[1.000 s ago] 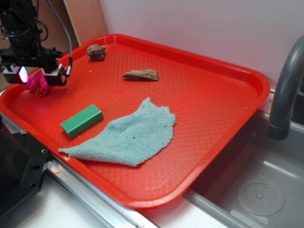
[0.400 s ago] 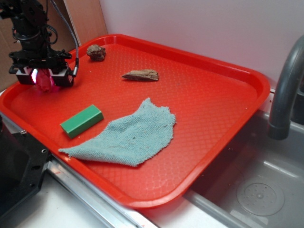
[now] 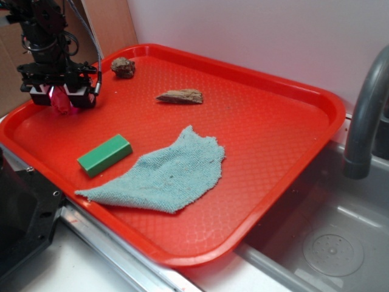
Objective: Grab the red paper.
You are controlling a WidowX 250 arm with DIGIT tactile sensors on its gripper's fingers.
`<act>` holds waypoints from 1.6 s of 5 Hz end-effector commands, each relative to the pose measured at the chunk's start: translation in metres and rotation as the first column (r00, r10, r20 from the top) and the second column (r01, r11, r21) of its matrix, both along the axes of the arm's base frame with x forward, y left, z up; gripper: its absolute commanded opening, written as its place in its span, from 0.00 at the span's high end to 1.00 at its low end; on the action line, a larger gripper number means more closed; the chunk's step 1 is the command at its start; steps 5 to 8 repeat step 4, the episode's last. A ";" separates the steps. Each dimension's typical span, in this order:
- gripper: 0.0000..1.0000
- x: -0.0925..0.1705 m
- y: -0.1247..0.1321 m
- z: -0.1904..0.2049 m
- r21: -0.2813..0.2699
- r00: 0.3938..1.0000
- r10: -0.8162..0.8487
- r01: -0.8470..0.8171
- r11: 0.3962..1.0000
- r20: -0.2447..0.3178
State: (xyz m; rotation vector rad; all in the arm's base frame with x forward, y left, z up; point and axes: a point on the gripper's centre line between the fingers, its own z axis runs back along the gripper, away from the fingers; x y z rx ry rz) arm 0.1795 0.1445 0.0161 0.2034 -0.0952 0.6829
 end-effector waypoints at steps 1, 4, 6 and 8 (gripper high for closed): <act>1.00 -0.030 -0.064 0.098 -0.190 0.939 -0.342 0.343 0.920 0.038; 1.00 -0.007 -0.141 0.213 -0.163 0.820 -0.566 0.572 0.804 0.085; 1.00 -0.007 -0.141 0.213 -0.163 0.820 -0.566 0.572 0.804 0.085; 1.00 -0.007 -0.141 0.213 -0.163 0.820 -0.566 0.572 0.804 0.085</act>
